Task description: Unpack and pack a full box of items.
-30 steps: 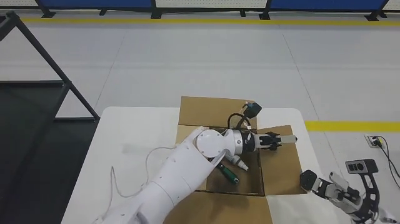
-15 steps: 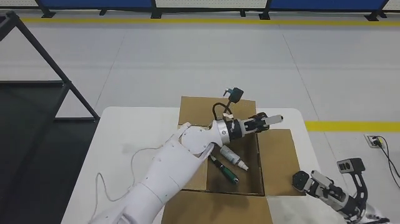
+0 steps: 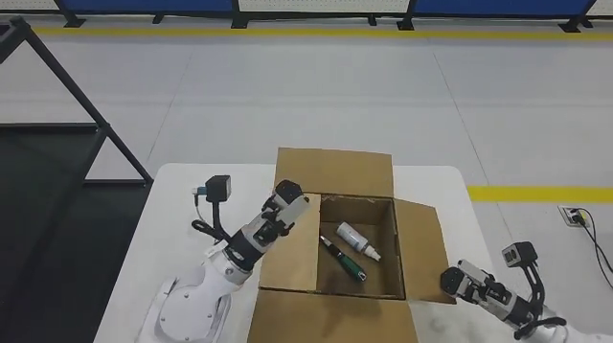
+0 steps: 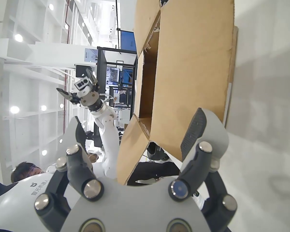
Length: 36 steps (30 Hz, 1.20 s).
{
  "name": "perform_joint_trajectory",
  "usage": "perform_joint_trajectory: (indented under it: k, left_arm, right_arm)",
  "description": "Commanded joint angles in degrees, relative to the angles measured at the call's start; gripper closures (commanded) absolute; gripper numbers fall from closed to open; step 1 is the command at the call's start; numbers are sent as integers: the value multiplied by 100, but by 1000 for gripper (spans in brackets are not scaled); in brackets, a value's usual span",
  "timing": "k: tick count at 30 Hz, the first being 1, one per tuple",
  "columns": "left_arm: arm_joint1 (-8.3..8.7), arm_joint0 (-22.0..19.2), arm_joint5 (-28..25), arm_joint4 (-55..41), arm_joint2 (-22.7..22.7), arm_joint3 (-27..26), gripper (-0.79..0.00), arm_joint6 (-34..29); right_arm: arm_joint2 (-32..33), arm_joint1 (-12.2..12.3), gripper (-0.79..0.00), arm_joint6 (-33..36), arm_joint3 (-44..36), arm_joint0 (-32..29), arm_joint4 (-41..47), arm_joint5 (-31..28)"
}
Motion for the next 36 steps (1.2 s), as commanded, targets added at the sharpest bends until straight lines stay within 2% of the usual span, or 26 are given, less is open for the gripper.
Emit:
perform_joint_trajectory:
  k: [1, 15, 18, 23, 29, 32, 36]
  left_arm:
    - [-4, -237, -16, -10, 51, 263, -785, 1]
    - [-4, -237, -16, -10, 51, 263, -785, 1]
    - [-2, -142, 76, 65, -14, 146, -785, 339]
    - [29, 297, 200, -106, -568, -141, -785, 1092]
    - [65, 1199, 154, -580, -1360, -485, -785, 1885]
    - [79, 1536, 115, -690, -1669, -447, -785, 2107]
    - [83, 1863, -18, -842, -1788, -450, -785, 2202]
  right_arm:
    - [-20, -10, -785, -65, -15, -17, 133, -67]
    - [-72, -32, -785, -260, -106, -27, 271, -107]
    - [-247, -45, -785, -408, -276, -29, 34, -55]
    - [-499, -54, -785, -609, -361, 58, -433, 69]
    - [-739, -63, -785, -839, -202, 241, -888, 238]
    - [-789, -66, -785, -890, -141, 300, -918, 202]
    - [-644, -61, -785, -1008, -206, 216, -759, -11]
